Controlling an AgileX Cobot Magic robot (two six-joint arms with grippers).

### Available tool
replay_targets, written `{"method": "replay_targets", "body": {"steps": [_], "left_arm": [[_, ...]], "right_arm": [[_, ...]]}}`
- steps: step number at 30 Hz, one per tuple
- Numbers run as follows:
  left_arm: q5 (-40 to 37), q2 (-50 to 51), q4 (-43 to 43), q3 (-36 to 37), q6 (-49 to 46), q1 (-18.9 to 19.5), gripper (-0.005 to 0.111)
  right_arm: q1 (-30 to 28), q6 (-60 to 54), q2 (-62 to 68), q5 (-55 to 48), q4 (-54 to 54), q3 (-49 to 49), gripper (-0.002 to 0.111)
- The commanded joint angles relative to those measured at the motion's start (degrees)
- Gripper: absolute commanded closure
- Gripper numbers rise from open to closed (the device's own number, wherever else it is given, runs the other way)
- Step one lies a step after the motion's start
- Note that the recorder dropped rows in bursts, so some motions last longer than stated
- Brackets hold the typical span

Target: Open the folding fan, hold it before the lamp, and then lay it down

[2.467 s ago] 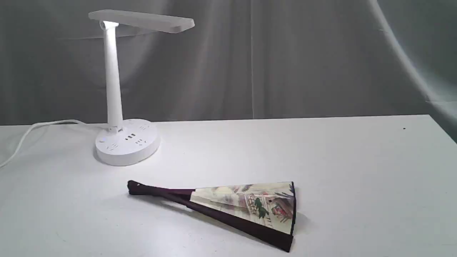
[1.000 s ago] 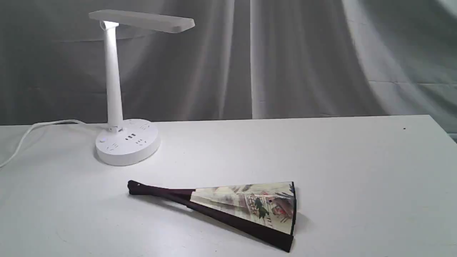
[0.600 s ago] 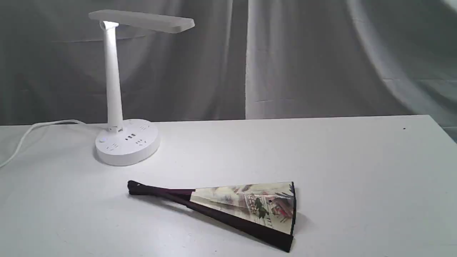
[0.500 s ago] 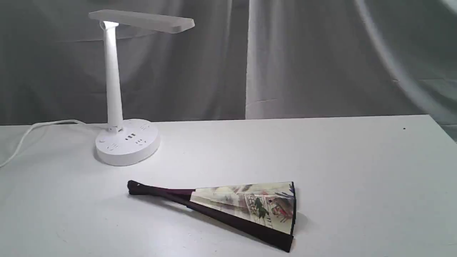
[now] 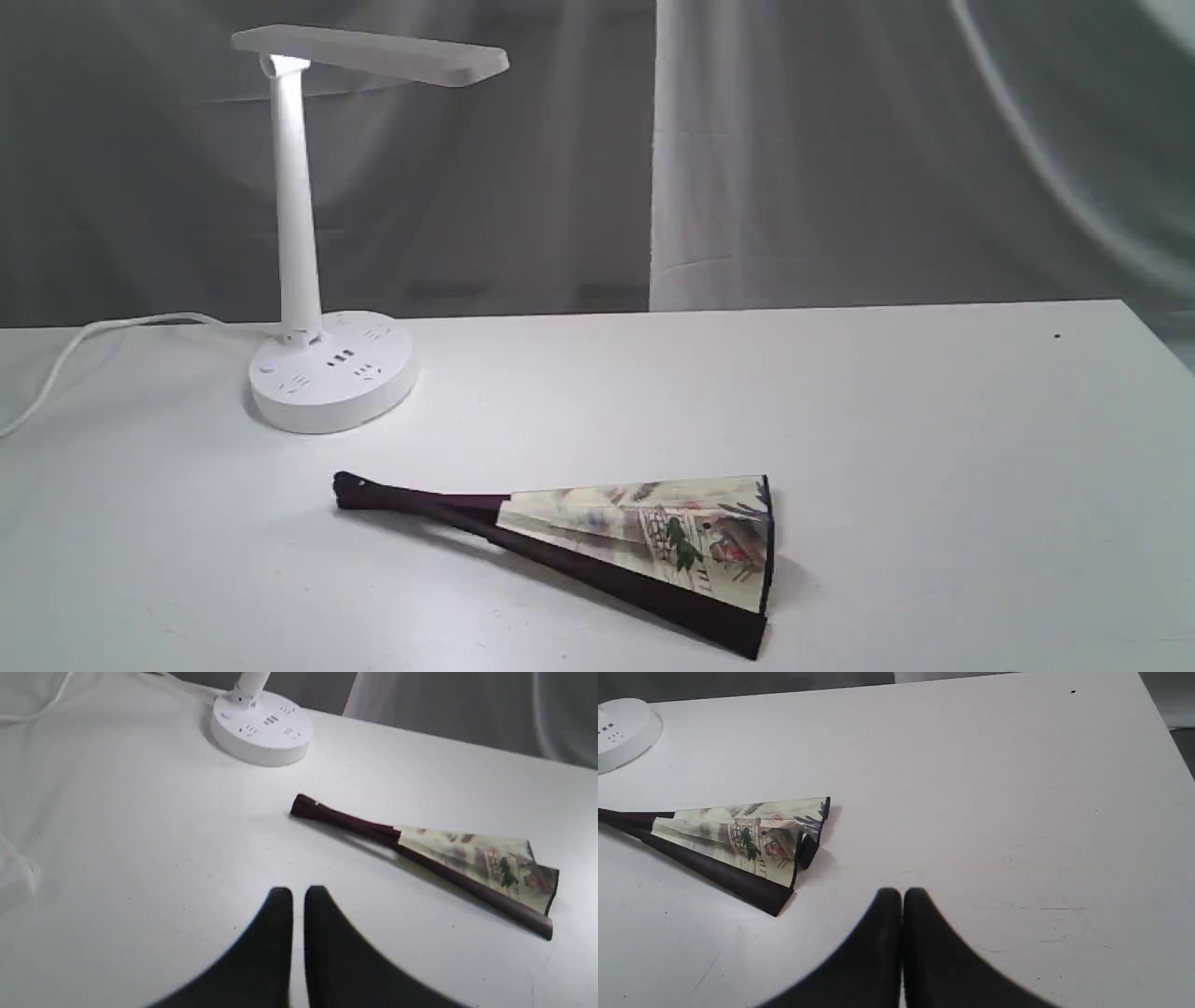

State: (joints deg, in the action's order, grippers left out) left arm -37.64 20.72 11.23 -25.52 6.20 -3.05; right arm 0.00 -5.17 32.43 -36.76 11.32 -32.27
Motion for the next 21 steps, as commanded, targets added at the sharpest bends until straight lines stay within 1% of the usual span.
{"method": "replay_targets", "body": {"steps": [1,3,5,7,9,12,14,17,19,21], "left_arm": [[0.19,4.4,-0.15,-0.3,-2.61,0.15,0.102],[-0.36,7.54,-0.15,-1.42,-5.62,0.15,0.102],[-1.61,10.67,-0.15,-3.67,-6.66,0.15,0.102],[-2.28,14.63,-0.15,-6.21,-8.06,0.15,0.102],[-2.43,18.84,-0.15,-8.37,-11.46,0.15,0.102],[-3.0,24.47,-0.15,-10.6,-14.39,0.15,0.102],[-3.1,27.96,-0.15,-11.43,-14.39,0.15,0.102],[-0.78,33.05,0.1,-11.45,-17.24,0.15,0.102],[0.75,36.47,1.23,-11.45,-19.27,0.15,0.102],[2.58,39.58,4.32,-11.45,-22.46,0.15,0.096]], "right_arm": [[0.05,-0.8,4.24,-0.95,-0.79,-3.06,0.108],[0.05,-0.69,6.62,0.43,-0.79,-3.57,0.108],[0.05,-0.69,8.63,1.37,-0.68,-3.87,0.108],[0.05,-0.69,11.33,1.49,-0.57,-4.69,0.108],[0.05,-0.69,14.02,1.38,-0.57,-5.59,0.108],[0.05,-0.82,17.67,1.38,-0.57,-6.54,0.108],[0.05,-0.82,19.68,1.87,-0.57,-6.53,0.108],[0.05,-1.51,22.63,2.78,-0.57,-6.53,0.108],[0.05,-3.6,24.23,2.96,-0.37,-6.53,0.103],[0.05,-5.3,25.69,2.96,0.32,-6.53,0.093]]}}
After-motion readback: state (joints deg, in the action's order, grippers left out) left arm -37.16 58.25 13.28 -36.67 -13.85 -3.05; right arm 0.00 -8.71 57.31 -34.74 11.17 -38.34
